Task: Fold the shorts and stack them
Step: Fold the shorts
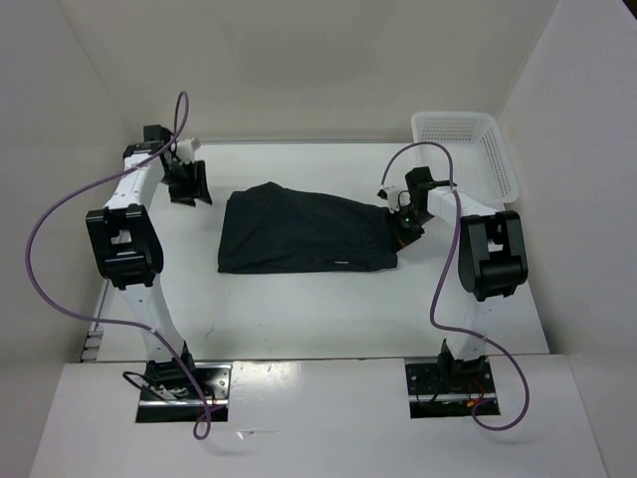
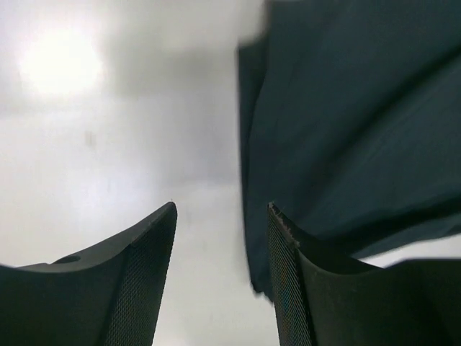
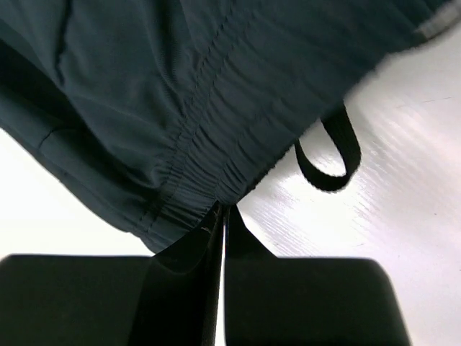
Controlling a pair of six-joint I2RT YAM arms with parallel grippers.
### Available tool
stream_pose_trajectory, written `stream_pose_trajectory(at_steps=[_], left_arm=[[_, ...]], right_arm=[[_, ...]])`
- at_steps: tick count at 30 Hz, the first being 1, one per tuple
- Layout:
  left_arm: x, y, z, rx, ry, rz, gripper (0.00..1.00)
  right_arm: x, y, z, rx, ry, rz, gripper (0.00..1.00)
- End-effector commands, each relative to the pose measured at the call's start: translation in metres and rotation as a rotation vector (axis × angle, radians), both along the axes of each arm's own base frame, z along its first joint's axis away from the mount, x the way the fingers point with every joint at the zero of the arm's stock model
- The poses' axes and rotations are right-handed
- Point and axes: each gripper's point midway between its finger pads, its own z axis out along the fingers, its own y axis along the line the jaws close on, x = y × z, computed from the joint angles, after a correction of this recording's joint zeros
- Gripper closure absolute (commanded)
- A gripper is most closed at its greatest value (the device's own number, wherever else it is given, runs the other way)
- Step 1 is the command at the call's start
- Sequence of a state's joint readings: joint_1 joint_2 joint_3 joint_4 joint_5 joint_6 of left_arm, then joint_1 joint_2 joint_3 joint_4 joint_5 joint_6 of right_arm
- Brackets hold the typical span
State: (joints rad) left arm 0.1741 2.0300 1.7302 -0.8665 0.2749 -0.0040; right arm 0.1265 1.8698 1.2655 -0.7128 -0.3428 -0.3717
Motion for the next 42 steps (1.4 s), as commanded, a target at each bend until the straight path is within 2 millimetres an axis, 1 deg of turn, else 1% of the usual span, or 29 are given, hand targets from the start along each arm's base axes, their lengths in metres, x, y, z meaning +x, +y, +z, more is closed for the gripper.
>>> stream_pose_trajectory(at_steps=[1,3,4,5,6,8,9,12,13,14,16,17,19,20,22,23,24,25,27,28,31,32,34,36,37,38,39,40,42], left_arm=[[0.043,-0.044,0.006,-0.125,-0.109,-0.116,0.40],[0.059,-0.059,0.006,-0.128,-0.151,-0.155,0.39],[0.067,-0.073,0.005,-0.128,-0.166,-0.185,0.39],[0.073,-0.077,0.004,-0.118,-0.178,-0.193,0.37],[0.078,-0.078,-0.006,-0.103,-0.173,-0.195,0.37],[0.090,-0.085,-0.006,-0.085,-0.195,-0.208,0.36],[0.092,-0.085,-0.017,-0.087,-0.180,-0.208,0.36],[0.098,-0.094,-0.023,-0.079,-0.178,-0.223,0.35],[0.097,-0.098,-0.030,-0.071,-0.165,-0.229,0.35],[0.097,-0.102,-0.031,-0.057,-0.163,-0.234,0.35],[0.099,-0.096,-0.039,-0.027,-0.152,-0.221,0.35],[0.099,-0.099,-0.040,-0.013,-0.151,-0.224,0.35],[0.097,-0.094,-0.044,0.010,-0.140,-0.213,0.35],[0.101,-0.090,-0.044,0.036,-0.150,-0.202,0.35],[0.104,-0.088,-0.039,0.046,-0.171,-0.198,0.35],[0.108,-0.088,-0.025,0.048,-0.204,-0.197,0.35],[0.108,-0.088,-0.020,0.049,-0.214,-0.197,0.35],[0.110,-0.088,-0.020,0.049,-0.223,-0.196,0.35],[0.115,-0.090,-0.008,0.043,-0.256,-0.200,0.35],[0.115,-0.090,-0.008,0.043,-0.256,-0.200,0.35],[0.115,-0.089,-0.029,0.048,-0.209,-0.197,0.35],[0.118,-0.089,-0.025,0.049,-0.220,-0.196,0.35],[0.116,-0.093,-0.036,0.023,-0.199,-0.209,0.35],[0.120,-0.095,-0.034,0.015,-0.210,-0.213,0.35],[0.116,-0.097,-0.039,0.001,-0.190,-0.219,0.37],[0.118,-0.101,-0.034,-0.017,-0.203,-0.228,0.40],[0.116,-0.101,-0.035,-0.018,-0.193,-0.228,0.46],[0.115,-0.108,-0.035,-0.029,-0.193,-0.243,0.48],[0.112,-0.107,-0.039,-0.022,-0.182,-0.239,0.48]], right_arm=[[-0.001,-0.009,0.002,-0.066,0.006,0.114,1.00],[0.002,-0.010,0.004,-0.076,-0.007,0.120,1.00],[0.002,-0.011,0.004,-0.077,-0.010,0.129,1.00],[0.003,-0.012,0.004,-0.086,-0.011,0.127,1.00],[0.003,-0.012,0.004,-0.086,-0.011,0.127,1.00],[-0.002,-0.013,0.005,-0.086,-0.011,0.127,1.00],[-0.006,-0.013,0.001,-0.087,-0.003,0.127,1.00],[-0.012,-0.013,0.002,-0.078,0.002,0.129,1.00],[-0.016,-0.013,0.002,-0.079,0.005,0.129,1.00],[-0.019,-0.014,0.000,-0.079,0.014,0.130,1.00],[-0.016,-0.012,0.003,-0.069,-0.003,0.131,1.00],[-0.016,-0.012,0.003,-0.069,-0.003,0.131,1.00],[-0.016,-0.012,0.003,-0.069,-0.003,0.131,1.00],[-0.015,-0.012,0.006,-0.068,-0.013,0.131,1.00],[-0.018,-0.012,0.004,-0.069,-0.003,0.131,1.00],[-0.018,-0.012,0.004,-0.069,-0.003,0.131,1.00],[-0.018,-0.012,0.004,-0.069,-0.003,0.131,1.00],[-0.021,-0.013,0.001,-0.071,0.002,0.141,1.00],[-0.021,-0.013,0.001,-0.071,0.002,0.141,1.00],[-0.021,-0.013,0.001,-0.073,-0.001,0.150,1.00],[-0.021,-0.013,0.001,-0.073,-0.001,0.150,1.00],[-0.021,-0.013,0.001,-0.073,-0.001,0.150,1.00],[-0.021,-0.013,0.001,-0.073,-0.001,0.150,1.00],[-0.021,-0.013,0.001,-0.073,-0.001,0.150,1.00],[-0.021,-0.013,0.001,-0.073,-0.001,0.150,1.00],[-0.021,-0.013,0.001,-0.073,-0.001,0.150,1.00],[-0.021,-0.013,0.001,-0.073,-0.001,0.150,1.00],[-0.021,-0.013,0.001,-0.073,-0.001,0.150,1.00],[-0.021,-0.013,0.001,-0.073,-0.001,0.150,1.00]])
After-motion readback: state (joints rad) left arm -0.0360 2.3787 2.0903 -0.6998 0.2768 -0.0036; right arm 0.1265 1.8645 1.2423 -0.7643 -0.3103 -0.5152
